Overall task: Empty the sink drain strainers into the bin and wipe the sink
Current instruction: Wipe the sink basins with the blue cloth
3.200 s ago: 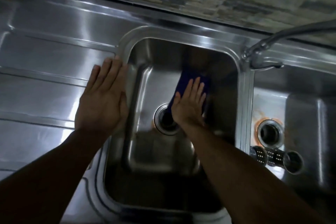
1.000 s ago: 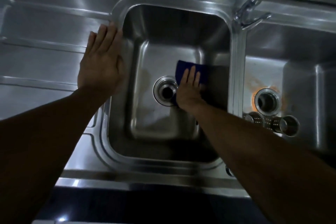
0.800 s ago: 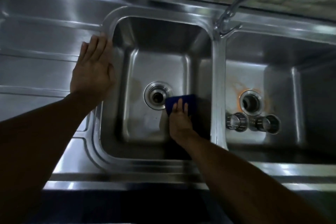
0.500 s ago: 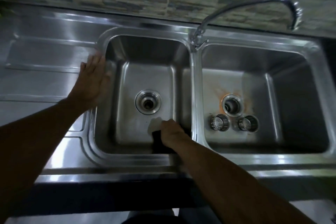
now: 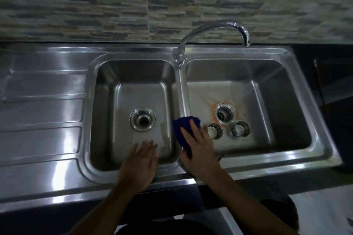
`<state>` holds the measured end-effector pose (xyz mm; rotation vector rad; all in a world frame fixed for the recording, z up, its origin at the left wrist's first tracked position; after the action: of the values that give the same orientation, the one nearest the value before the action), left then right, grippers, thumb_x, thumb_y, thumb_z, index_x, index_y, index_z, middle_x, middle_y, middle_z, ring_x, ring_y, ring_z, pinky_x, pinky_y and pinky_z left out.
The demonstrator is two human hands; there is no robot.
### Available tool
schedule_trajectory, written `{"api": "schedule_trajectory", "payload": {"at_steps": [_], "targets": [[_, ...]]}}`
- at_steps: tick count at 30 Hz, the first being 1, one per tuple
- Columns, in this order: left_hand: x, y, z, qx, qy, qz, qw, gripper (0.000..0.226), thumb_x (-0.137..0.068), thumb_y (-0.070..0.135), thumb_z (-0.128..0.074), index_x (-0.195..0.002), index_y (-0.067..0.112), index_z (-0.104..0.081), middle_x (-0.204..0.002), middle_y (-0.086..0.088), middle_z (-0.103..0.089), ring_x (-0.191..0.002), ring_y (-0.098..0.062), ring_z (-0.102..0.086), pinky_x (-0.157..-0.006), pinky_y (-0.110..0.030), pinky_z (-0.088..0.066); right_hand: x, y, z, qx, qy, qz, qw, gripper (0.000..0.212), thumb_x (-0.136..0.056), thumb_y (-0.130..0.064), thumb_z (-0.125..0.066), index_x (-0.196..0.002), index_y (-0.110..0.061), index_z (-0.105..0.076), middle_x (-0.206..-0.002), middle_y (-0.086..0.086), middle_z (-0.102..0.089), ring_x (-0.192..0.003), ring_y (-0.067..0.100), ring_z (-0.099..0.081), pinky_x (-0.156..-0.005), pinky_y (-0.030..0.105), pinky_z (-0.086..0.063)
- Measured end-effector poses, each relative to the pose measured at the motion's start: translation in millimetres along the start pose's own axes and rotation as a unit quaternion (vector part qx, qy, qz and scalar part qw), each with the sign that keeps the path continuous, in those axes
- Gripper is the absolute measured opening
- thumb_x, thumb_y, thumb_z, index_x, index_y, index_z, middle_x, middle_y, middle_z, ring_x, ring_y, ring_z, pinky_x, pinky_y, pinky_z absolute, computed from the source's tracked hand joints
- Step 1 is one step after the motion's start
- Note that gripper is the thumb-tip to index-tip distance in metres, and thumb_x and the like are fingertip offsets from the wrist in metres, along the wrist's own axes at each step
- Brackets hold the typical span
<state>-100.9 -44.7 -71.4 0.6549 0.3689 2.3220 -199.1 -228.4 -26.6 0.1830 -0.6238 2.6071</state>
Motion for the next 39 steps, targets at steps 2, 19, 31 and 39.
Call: {"api": "schedule_trajectory", "payload": {"at_steps": [2, 19, 31, 39], "targets": [[-4, 0, 0, 0.025, -0.014, 0.035, 0.999, 0.053, -0.107, 0.041, -0.024, -0.154, 0.021, -0.037, -0.164, 0.002, -0.030, -0.154, -0.012, -0.021, -0.127, -0.028, -0.007, -7, 5, -20, 0.001, 0.010, 0.002, 1.000, 0.066, -0.100, -0.041, -0.043, -0.160, -0.030, -0.016, -0.168, -0.001, 0.005, -0.155, 0.027, -0.001, -0.125, 0.045, -0.012], [-133, 52, 35, 0.188, 0.050, 0.056, 0.979, 0.057, -0.105, 0.043, -0.025, -0.159, 0.027, -0.012, -0.169, 0.007, -0.007, -0.155, -0.009, 0.001, -0.126, -0.034, -0.007, -199, 39, 32, -0.202, 0.132, 0.051, 0.969, 0.041, -0.101, -0.006, -0.049, -0.142, -0.006, -0.053, -0.156, 0.014, -0.042, -0.138, 0.028, -0.048, -0.117, 0.034, -0.038], [-204, 119, 28, 0.023, 0.108, -0.001, 0.994, 0.061, -0.107, 0.033, -0.017, -0.160, 0.009, 0.001, -0.169, -0.011, 0.009, -0.156, -0.023, 0.014, -0.129, -0.045, 0.000, -275, 76, 56, 0.087, 0.097, 0.124, 0.984, 0.068, -0.098, -0.002, -0.048, -0.159, -0.017, -0.021, -0.168, 0.010, -0.006, -0.156, 0.031, -0.002, -0.127, 0.043, -0.012], [-216, 133, 12, -0.041, 0.203, -0.070, 0.976, 0.054, -0.105, 0.029, -0.033, -0.153, 0.003, -0.034, -0.161, -0.017, -0.032, -0.154, -0.029, -0.020, -0.128, -0.044, -0.014, -251, 230, 108, 0.173, 0.112, 0.057, 0.977, 0.092, -0.082, 0.002, -0.065, -0.159, -0.012, -0.016, -0.167, 0.014, -0.008, -0.155, 0.036, -0.004, -0.127, 0.049, -0.003]]}}
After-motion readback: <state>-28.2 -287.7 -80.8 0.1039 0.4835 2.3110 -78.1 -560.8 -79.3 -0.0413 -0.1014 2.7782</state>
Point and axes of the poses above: each hand's wrist, its own x-axis away from the middle knuckle, its own z-axis out of the back of the hand, y = z × x, the point moved 2 cm from there along -x, towards the middle knuckle
